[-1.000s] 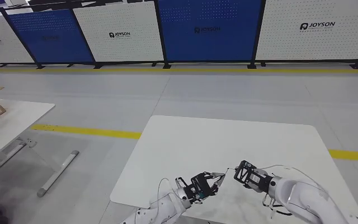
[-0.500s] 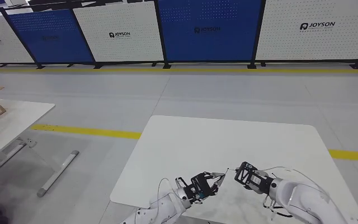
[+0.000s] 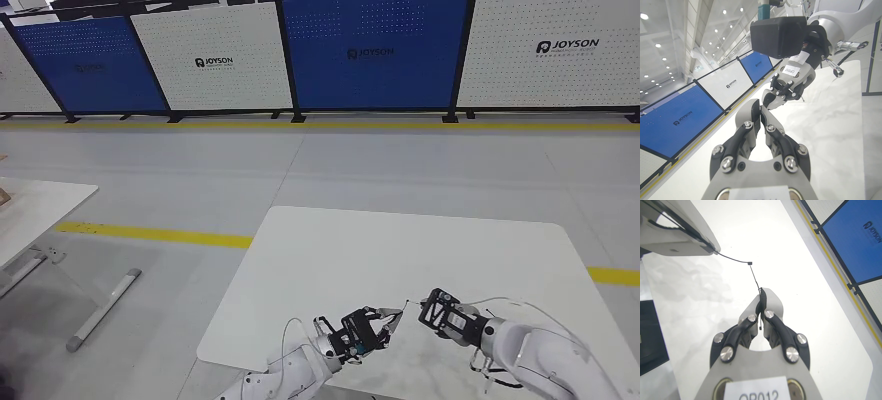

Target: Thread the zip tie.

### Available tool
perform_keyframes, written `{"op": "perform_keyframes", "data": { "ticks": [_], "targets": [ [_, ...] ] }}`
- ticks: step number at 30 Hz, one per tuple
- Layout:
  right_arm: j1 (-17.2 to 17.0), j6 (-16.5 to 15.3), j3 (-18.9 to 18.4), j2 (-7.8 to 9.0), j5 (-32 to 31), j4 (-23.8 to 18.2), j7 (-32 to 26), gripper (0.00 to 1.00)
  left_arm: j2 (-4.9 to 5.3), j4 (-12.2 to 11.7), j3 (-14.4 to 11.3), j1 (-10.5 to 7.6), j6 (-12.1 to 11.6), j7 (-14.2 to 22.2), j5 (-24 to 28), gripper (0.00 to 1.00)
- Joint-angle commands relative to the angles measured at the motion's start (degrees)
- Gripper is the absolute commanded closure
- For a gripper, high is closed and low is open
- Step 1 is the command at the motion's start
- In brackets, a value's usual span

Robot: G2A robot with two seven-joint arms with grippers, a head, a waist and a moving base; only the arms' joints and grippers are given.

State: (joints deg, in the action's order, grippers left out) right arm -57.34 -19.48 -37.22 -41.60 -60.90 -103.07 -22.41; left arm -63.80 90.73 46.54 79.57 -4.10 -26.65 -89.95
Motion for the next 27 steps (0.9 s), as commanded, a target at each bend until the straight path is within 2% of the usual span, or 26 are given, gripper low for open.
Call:
{"op": "perform_keyframes", "data": {
  "ticks": [1,18,27],
  "targets": [
    [0.2,0.0,0.2,-0.05,0.0,-0.1,-0.2,1.00,0.00,0.0,0.0,0.00,0.0,0.0,0.0,1.00],
    [2.1,0.0,2.3,0.57,2.2,-0.1,0.1,1.00,-0.07,0.5,-0.1,0.06,0.3,0.5,0.0,1.00],
    [3.3,0.0,3.4,1.26,3.4,0.7,1.3,1.00,0.30,0.6,-0.9,-0.30,0.6,0.9,0.0,1.00]
  ]
}}
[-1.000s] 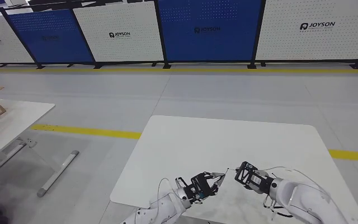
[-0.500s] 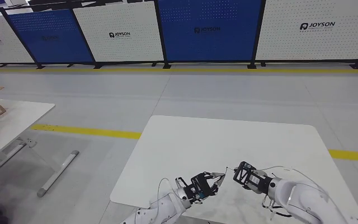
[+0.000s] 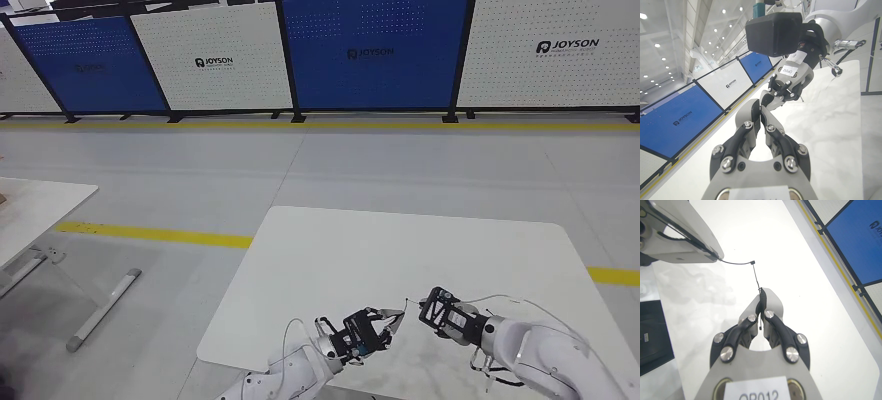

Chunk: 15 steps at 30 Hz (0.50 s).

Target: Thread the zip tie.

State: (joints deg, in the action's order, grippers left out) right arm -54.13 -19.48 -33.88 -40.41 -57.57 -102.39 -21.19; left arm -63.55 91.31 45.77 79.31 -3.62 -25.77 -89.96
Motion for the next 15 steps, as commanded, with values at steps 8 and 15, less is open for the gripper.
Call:
{"op": "perform_keyframes", "data": {
  "ticks": [8,15],
  "targets": [
    [0.5,0.0,0.9,0.50,0.2,0.3,0.4,1.00,0.42,0.1,0.0,0.05,1.1,-0.5,0.0,1.00],
    [0.6,0.0,0.9,0.93,0.4,0.3,1.0,1.00,0.57,0.2,-0.2,-0.03,1.1,-0.4,0.0,1.00]
  ]
}}
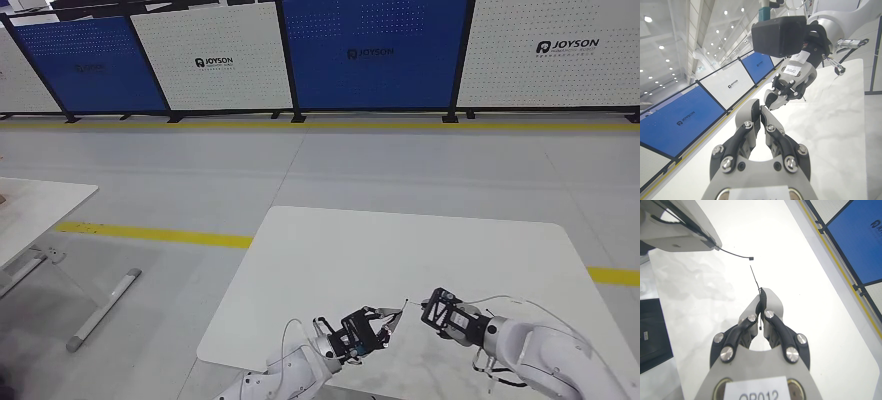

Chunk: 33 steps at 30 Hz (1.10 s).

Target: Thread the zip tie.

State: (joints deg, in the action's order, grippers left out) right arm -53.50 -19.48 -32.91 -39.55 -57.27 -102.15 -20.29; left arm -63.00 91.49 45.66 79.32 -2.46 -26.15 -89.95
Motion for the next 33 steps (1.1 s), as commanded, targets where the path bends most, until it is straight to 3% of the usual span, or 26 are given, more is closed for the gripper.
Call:
{"op": "perform_keyframes", "data": {
  "ticks": [1,27,33],
  "targets": [
    [-0.1,0.0,-0.1,0.11,0.1,0.0,0.2,1.00,0.03,0.0,-0.1,-0.06,-0.1,0.0,0.0,1.00],
    [0.3,0.0,0.2,0.08,0.3,0.1,0.2,1.00,0.64,-0.6,-2.4,-1.36,0.4,-0.1,0.0,1.00],
    [0.1,0.0,0.2,0.13,-0.2,-0.3,0.1,1.00,1.25,-1.0,-4.4,-2.80,0.6,0.5,0.0,1.00]
  ]
}}
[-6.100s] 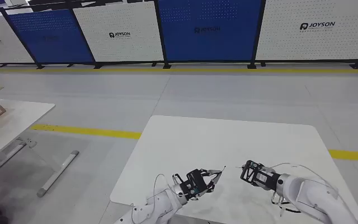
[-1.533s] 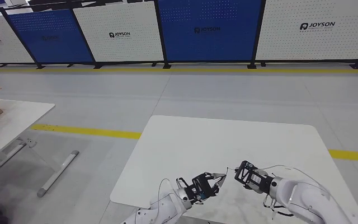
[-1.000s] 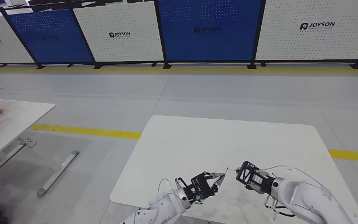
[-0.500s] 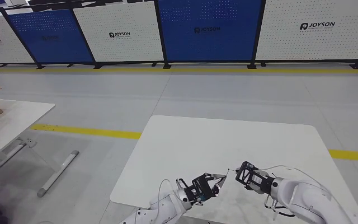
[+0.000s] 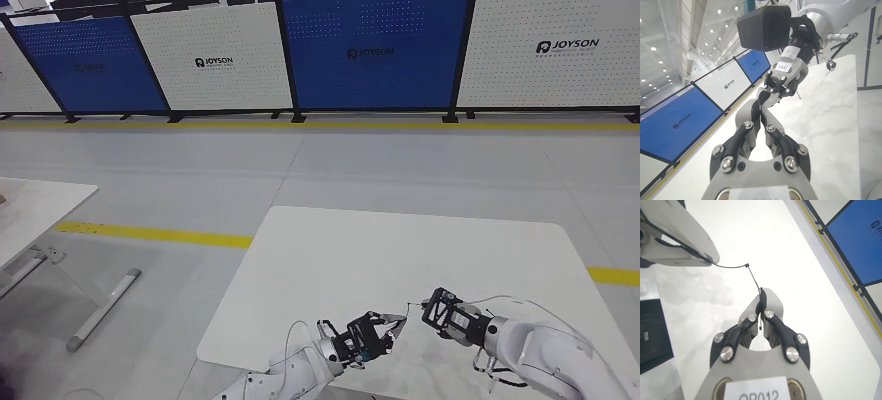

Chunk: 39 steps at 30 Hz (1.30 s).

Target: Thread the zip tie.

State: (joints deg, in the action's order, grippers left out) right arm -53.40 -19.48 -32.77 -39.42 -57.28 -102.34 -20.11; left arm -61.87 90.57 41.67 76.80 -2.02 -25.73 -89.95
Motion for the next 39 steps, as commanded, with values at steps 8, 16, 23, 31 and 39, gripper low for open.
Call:
{"op": "perform_keyframes", "data": {
  "ticks": [8,16,23,31,39],
  "targets": [
    [0.0,0.0,0.5,0.24,-2.9,-0.9,-0.3,1.00,1.01,0.0,-2.6,-1.78,0.1,0.3,0.0,1.00],
    [-0.2,0.0,0.5,0.56,-3.5,-1.0,-0.2,1.00,1.28,0.4,-2.6,-1.52,1.0,0.0,0.0,1.00],
    [-0.2,0.0,0.5,0.56,-3.5,-1.0,-0.2,1.00,1.28,0.4,-2.6,-1.52,1.0,0.0,0.0,1.00],
    [-1.8,0.0,-0.7,0.25,-6.0,-1.2,0.3,1.00,1.60,0.2,-1.4,-2.50,-9.8,-1.0,4.9,1.00],
    [-3.2,0.0,-1.7,0.21,-7.8,-2.2,0.8,1.00,2.15,0.9,1.1,-1.66,-10.4,-1.4,5.7,1.00]
  ]
}}
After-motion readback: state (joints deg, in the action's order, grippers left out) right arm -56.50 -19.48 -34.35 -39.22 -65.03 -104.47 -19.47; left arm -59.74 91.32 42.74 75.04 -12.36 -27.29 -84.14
